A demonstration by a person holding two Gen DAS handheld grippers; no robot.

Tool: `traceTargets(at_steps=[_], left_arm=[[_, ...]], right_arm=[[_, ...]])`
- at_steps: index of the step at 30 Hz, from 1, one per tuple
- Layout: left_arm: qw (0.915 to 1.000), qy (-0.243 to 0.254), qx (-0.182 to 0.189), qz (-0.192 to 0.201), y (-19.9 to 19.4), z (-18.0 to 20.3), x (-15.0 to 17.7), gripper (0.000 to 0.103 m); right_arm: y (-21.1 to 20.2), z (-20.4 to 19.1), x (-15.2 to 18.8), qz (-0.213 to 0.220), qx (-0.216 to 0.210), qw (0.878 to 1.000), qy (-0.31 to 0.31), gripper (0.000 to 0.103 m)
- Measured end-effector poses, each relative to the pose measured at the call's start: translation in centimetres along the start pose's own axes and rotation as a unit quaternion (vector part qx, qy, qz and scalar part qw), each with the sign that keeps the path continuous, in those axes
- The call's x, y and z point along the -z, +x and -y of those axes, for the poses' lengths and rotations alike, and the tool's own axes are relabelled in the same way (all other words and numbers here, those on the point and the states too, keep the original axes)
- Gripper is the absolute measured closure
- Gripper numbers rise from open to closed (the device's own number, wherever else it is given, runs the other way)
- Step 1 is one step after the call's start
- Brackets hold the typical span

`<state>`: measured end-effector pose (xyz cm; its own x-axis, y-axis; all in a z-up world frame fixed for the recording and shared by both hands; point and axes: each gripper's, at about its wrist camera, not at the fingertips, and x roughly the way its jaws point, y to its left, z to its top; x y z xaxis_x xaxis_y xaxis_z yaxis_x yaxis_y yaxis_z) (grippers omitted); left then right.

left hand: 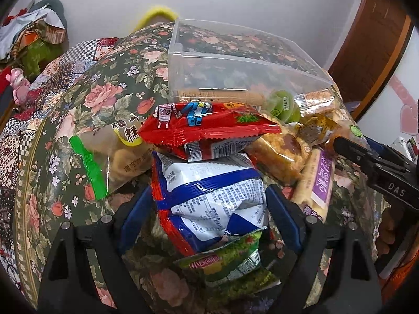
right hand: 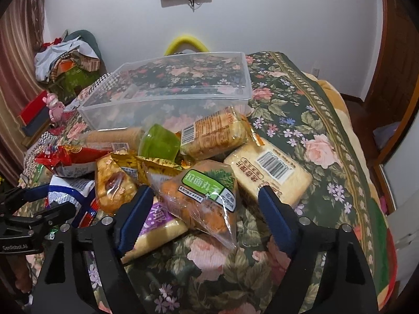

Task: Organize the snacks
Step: 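Grasp the blue-and-white chip bag with the left gripper while the right gripper grasps the green-labelled bread bag, then carry the chip bag with the left gripper while the right gripper carries the bread bag over the clear box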

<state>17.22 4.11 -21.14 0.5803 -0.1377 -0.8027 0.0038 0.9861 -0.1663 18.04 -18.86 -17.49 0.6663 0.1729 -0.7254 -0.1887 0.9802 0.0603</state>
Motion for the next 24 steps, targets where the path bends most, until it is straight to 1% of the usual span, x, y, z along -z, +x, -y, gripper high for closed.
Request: traceTargets(at_steps=[2,4,5,6,7,12,15,24], left_arm=[[1.0000,0.004,-0.005,0.003,0.1,0.1,0.0,0.017],[0.9999,0.007,-0.007,0.006,0.2,0.1,0.0,0.018],[0.9999,0.007,-0.006,0.007,0.2,0.2,0.0,0.019],[0.9999,0.008,-0.005,0.008,0.2,0.1,0.0,0.019],[0.9999,0.008,-0.004,0.009,0.2,0.1,0.0,0.020],[0.9999,0.006,-0.003,0.012,0.0,0.0,0.0,0.023],[0.9999,0.007,0.002,0.009,-0.2,0.1,0.0,0.028],[0.9996,0.020,0.002,0.018,-1.7,0.7,0.2,0.034]], right_arm=[[0.0,0.0,0.1,0.002,0.002,1.000,-0.002,0.026],[0.0,-0.2,0.1,0.003,0.006,1.000,-0.008,0.030],[0.1,-0.3,0.1,0.002,0.005,1.000,-0.010,0.036],[0.4,-0.3,0.1,-0.003,-0.001,1.000,-0.009,0.045],[0.6,-0.2,0.1,-0.007,-0.001,1.000,-0.006,0.046],[0.3,-0.1,0.2,0.002,0.000,1.000,-0.005,0.049],[-0.1,0.2,0.1,0.005,-0.006,1.000,0.000,0.051],[-1.9,0.4,-0.1,0.022,-0.010,1.000,-0.002,0.052]])
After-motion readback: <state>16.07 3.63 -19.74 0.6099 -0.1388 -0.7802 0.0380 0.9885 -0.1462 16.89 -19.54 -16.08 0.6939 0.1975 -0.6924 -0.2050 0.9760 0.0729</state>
